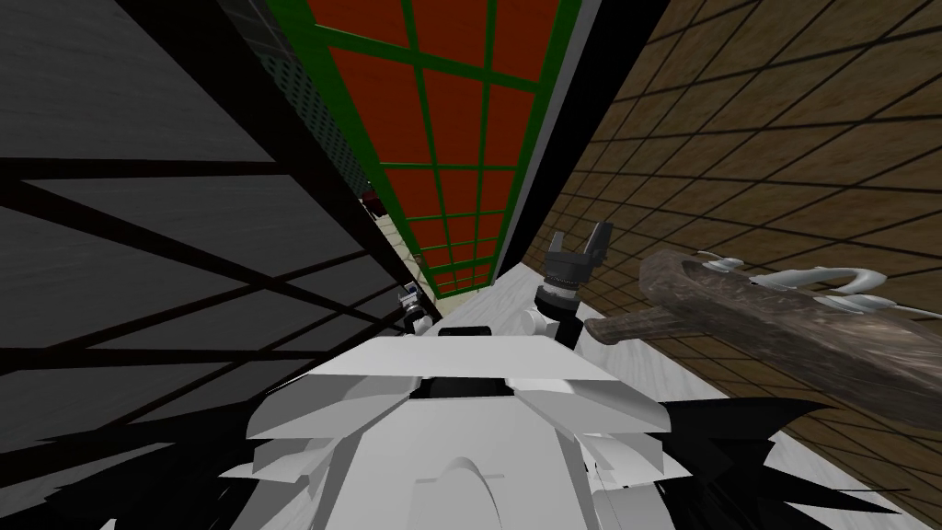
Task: Push the door open
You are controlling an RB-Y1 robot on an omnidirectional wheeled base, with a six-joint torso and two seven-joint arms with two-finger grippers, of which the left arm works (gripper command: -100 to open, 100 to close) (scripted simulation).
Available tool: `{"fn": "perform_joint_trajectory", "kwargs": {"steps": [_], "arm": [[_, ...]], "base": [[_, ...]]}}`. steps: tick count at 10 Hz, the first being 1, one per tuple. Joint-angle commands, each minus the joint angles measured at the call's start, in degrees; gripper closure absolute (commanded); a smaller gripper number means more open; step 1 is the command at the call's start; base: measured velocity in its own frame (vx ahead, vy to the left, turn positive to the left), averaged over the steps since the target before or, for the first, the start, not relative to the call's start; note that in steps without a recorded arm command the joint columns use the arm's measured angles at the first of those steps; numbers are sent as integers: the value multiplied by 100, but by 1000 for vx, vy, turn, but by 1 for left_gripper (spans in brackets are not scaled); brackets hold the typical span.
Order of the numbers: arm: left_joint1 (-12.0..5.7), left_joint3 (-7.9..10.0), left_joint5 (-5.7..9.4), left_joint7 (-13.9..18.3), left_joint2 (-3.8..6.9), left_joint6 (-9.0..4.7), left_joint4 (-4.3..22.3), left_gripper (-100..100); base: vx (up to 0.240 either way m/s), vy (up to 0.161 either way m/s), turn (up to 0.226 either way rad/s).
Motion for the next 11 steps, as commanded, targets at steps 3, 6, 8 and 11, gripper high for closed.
{"fn": "perform_joint_trajectory", "kwargs": {"steps": [3, 6, 8, 11], "arm": [[148, 148, 110, -4, 175, -54, 40, 100], [151, 154, 131, -11, 181, -73, 53, 100], [151, 154, 131, -11, 181, -73, 53, 100], [151, 154, 131, -11, 181, -73, 53, 100]], "base": [[-1, 14, -22], [3, 14, -5], [-8, -4, -2], [5, -2, 2]]}}
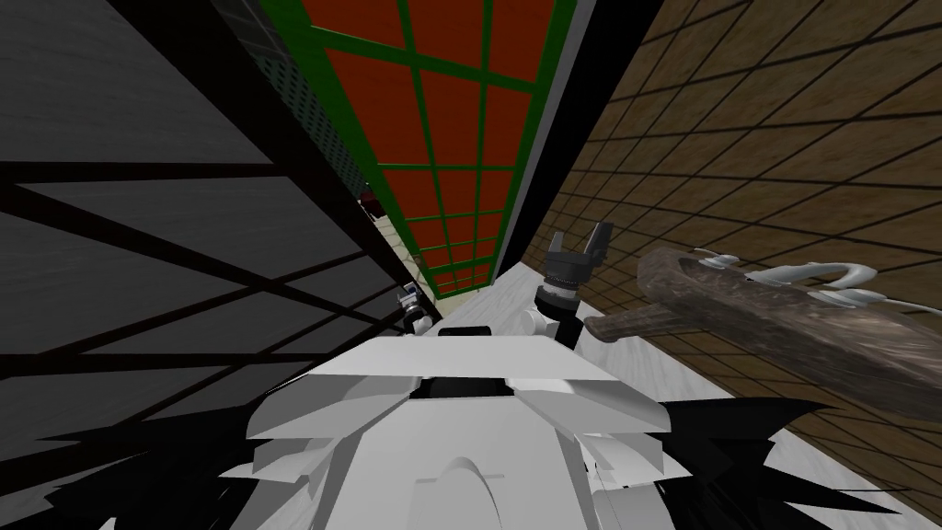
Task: Push the door open
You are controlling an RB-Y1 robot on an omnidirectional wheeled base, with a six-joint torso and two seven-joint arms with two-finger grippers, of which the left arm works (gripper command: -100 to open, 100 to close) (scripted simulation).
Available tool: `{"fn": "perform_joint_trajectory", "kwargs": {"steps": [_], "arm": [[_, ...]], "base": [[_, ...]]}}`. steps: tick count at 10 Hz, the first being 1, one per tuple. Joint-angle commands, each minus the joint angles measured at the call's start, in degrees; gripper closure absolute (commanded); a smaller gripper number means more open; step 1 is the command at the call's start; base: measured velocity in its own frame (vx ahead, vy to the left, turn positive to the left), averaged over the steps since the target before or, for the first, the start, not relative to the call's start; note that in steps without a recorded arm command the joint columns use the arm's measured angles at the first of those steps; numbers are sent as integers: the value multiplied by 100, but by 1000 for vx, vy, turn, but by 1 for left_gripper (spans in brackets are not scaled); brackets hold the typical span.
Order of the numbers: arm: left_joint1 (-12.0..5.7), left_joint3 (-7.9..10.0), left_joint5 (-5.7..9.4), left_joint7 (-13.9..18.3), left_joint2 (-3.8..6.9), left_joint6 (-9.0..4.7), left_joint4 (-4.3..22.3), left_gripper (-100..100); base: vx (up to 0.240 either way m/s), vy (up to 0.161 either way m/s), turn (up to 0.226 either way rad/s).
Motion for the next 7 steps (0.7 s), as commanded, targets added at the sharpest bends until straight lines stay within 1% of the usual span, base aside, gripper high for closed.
{"fn": "perform_joint_trajectory", "kwargs": {"steps": [1, 2, 3, 4, 5, 7], "arm": [[233, 166, 83, -72, 147, 22, -137, 100], [233, 166, 83, -72, 147, 22, -137, 100], [100, 160, 109, -77, 96, -29, -12, 100], [106, 175, 119, -82, 102, -36, -6, 100], [106, 175, 119, -82, 102, -36, -6, 100], [106, 175, 119, -82, 102, -36, -6, 100]], "base": [[-6, 0, 14], [-5, -9, 10], [9, 63, -122], [-3, 77, -103], [7, 32, 33], [-12, 8, -14]]}}
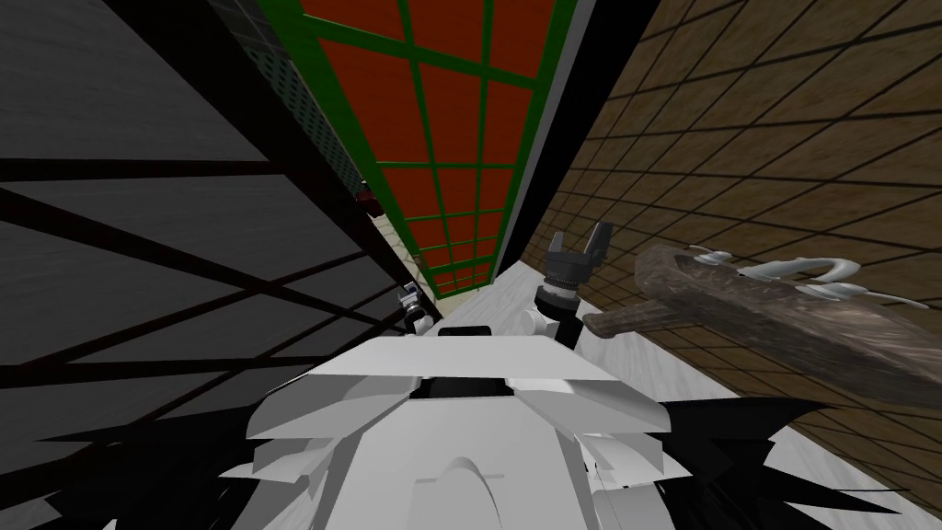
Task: Push the door open
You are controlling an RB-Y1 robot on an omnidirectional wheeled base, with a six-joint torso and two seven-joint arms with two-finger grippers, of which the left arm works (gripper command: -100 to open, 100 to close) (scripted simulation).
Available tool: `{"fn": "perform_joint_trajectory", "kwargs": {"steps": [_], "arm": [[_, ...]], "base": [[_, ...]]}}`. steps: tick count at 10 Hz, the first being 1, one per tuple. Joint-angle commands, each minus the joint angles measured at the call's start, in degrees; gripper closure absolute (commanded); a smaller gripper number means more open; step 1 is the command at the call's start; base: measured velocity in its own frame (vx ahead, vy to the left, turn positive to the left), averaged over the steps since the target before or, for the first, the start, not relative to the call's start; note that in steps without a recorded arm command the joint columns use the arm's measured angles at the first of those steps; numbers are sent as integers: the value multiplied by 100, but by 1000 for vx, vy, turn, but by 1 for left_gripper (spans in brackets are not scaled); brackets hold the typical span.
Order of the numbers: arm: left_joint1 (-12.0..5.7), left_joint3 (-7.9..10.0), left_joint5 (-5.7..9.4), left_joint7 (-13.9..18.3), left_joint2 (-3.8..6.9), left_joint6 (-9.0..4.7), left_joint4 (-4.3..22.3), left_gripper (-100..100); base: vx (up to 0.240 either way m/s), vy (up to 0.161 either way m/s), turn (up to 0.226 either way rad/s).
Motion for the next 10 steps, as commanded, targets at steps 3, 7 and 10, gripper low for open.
{"fn": "perform_joint_trajectory", "kwargs": {"steps": [3, 7, 10], "arm": [[-2, 139, 65, 103, 204, -103, 243, 100], [41, 196, 62, -31, 109, 13, -7, 100], [51, 276, 79, -44, 131, -19, 18, 100]], "base": [[-3, 4, 13], [7, 8, -53], [-3, 46, -60]]}}
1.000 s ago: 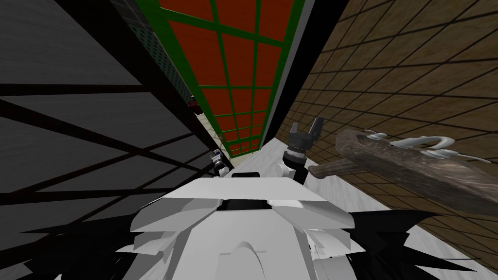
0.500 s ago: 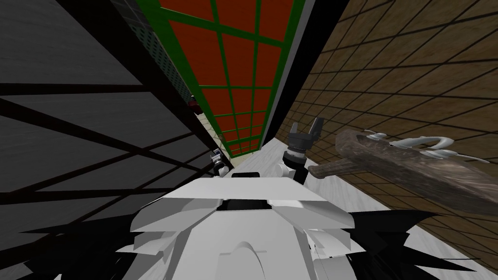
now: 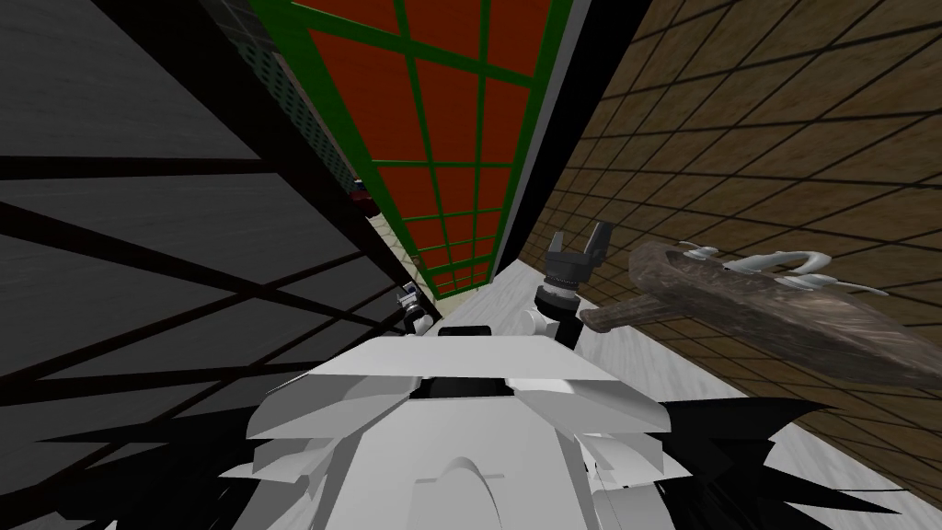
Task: Push the door open
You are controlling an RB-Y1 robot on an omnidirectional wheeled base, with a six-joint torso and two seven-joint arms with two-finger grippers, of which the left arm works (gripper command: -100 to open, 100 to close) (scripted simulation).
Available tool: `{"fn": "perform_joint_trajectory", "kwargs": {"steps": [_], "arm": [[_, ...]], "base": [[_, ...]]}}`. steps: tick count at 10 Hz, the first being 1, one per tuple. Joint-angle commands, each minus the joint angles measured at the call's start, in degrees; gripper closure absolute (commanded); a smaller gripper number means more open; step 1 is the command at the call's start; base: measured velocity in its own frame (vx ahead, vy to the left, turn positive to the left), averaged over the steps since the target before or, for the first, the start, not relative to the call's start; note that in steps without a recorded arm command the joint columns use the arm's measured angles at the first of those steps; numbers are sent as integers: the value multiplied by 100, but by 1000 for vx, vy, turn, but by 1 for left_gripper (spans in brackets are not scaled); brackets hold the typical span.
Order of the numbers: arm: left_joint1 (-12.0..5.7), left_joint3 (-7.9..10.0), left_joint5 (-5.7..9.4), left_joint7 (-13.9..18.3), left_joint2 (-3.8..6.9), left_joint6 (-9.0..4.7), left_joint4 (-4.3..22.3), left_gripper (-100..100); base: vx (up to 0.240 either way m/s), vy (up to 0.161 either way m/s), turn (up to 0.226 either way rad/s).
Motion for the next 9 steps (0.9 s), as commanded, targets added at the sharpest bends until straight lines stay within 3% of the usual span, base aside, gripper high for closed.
{"fn": "perform_joint_trajectory", "kwargs": {"steps": [1, 9], "arm": [[-27, 146, 45, 72, 188, -118, 233, 100], [-20, 208, 57, 62, 204, -143, 253, 100]], "base": [[7, 22, -21], [1, 11, -11]]}}
